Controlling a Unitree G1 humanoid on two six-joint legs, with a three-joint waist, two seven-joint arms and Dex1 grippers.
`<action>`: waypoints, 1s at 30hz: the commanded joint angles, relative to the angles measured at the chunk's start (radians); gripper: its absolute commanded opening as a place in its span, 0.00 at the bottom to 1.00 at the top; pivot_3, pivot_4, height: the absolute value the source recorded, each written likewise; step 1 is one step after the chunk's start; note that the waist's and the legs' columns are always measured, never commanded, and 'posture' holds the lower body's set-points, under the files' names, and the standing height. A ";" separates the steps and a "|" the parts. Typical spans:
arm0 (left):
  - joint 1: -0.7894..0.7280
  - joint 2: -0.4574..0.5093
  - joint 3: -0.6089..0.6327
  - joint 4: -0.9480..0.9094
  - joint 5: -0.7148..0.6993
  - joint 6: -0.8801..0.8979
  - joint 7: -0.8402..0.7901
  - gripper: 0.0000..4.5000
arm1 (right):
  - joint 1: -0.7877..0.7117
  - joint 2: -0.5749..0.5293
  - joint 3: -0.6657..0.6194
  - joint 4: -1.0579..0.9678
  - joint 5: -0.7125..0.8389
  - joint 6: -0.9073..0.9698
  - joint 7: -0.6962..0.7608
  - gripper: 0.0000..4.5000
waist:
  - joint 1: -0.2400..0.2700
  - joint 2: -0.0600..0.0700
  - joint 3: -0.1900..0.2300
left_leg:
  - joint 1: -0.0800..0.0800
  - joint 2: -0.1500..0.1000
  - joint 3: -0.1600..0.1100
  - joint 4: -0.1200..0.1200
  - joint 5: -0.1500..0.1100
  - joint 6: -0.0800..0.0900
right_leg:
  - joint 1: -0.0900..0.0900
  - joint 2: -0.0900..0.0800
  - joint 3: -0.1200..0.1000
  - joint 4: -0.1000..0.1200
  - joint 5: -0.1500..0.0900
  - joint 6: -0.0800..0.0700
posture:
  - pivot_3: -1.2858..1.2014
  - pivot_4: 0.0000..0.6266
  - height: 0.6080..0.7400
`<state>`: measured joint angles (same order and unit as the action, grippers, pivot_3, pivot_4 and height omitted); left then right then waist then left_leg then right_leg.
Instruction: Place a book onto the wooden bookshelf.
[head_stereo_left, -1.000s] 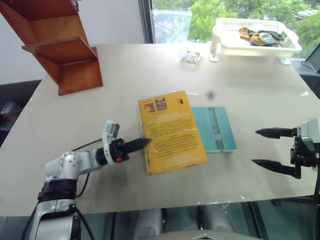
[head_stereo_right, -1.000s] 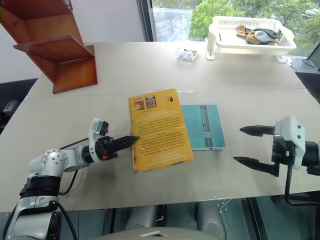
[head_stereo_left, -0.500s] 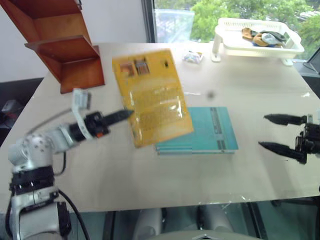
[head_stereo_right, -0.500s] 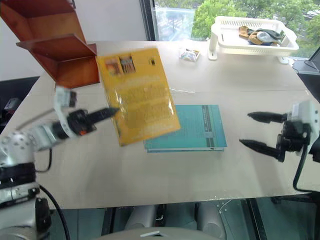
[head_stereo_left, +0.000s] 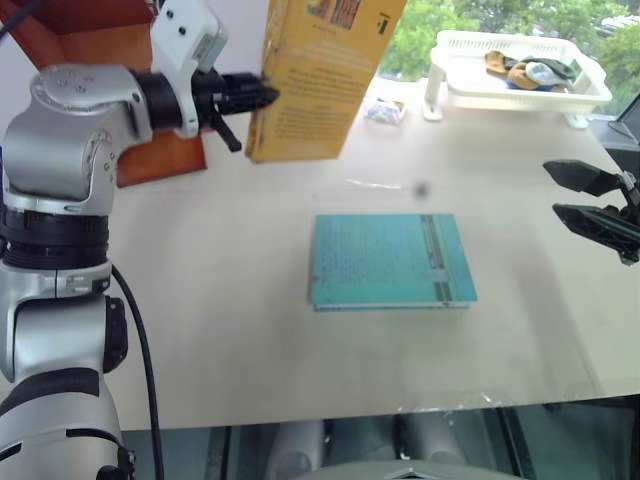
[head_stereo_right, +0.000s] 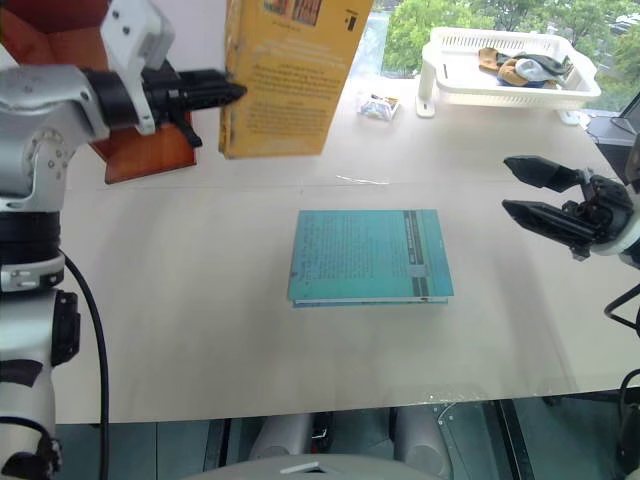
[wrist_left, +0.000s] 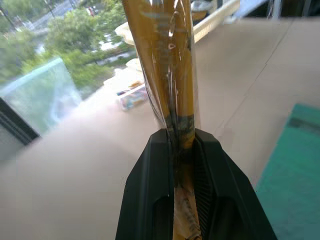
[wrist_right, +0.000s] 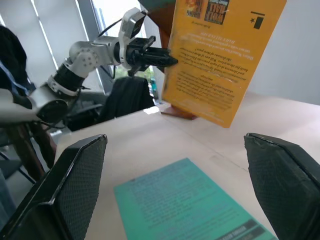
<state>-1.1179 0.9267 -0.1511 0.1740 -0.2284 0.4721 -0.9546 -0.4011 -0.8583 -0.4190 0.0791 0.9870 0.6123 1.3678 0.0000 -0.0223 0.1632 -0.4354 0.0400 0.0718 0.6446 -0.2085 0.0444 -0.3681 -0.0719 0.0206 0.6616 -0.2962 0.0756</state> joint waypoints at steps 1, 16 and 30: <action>-0.132 0.041 -0.051 0.094 0.197 -0.258 -0.010 0.02 | -0.041 -0.005 -0.013 0.046 0.005 0.001 0.042 1.00 | 0.000 0.000 0.001 | -0.001 0.000 0.001 0.000 0.000 0.000 | -0.001 0.000 0.000 0.000 0.000 0.000 | 0.52 0.24 1.00; -0.451 0.154 -0.187 0.545 0.711 -0.750 0.031 0.02 | -0.129 -0.001 -0.004 0.182 -0.081 -0.051 0.121 1.00 | 0.004 0.002 0.009 | -0.017 0.001 0.002 0.006 0.002 -0.002 | -0.014 0.001 -0.002 0.002 0.000 0.001 | 0.52 0.24 1.00; -0.529 0.201 -0.274 0.892 0.974 -0.803 0.177 0.02 | -0.139 0.006 -0.021 0.172 -0.075 -0.055 0.129 1.00 | 0.003 0.000 0.010 | -0.021 0.001 0.001 0.007 0.002 -0.003 | -0.019 0.001 -0.002 0.003 0.000 0.001 | 0.52 0.24 1.00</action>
<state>-1.6079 1.1058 -0.4287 1.0434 0.7227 -0.3264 -0.8185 -0.5155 -0.8397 -0.4055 0.2698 0.8905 0.5623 1.4789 0.0026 -0.0220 0.1735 -0.4569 0.0410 0.0732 0.6518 -0.2064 0.0412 -0.3866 -0.0709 0.0184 0.6652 -0.2962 0.0766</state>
